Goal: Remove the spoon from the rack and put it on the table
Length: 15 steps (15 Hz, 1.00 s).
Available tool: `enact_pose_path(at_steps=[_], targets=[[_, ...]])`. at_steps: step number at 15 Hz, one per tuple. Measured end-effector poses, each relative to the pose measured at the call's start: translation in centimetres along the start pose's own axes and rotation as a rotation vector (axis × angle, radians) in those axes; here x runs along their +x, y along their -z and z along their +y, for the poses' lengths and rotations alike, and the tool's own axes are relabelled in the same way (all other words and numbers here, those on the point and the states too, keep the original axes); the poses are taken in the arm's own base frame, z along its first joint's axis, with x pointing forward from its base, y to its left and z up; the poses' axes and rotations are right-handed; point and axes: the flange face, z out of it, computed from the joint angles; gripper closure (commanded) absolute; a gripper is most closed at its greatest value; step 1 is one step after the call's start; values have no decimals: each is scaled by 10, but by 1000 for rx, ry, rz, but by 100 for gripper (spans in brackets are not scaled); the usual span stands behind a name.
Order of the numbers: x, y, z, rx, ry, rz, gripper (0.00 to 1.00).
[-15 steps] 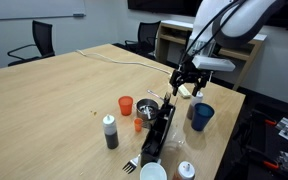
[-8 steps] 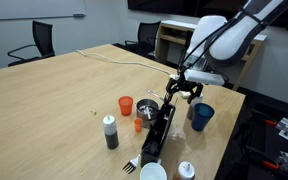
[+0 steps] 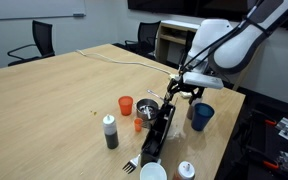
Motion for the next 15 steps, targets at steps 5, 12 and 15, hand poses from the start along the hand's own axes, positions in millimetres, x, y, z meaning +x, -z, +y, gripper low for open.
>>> enact_pose_path(at_steps=[5, 12, 15], targets=[[-7, -3, 2, -16, -28, 18, 0], [-8, -3, 1, -27, -33, 48, 36], [-11, -3, -1, -23, -29, 48, 57]])
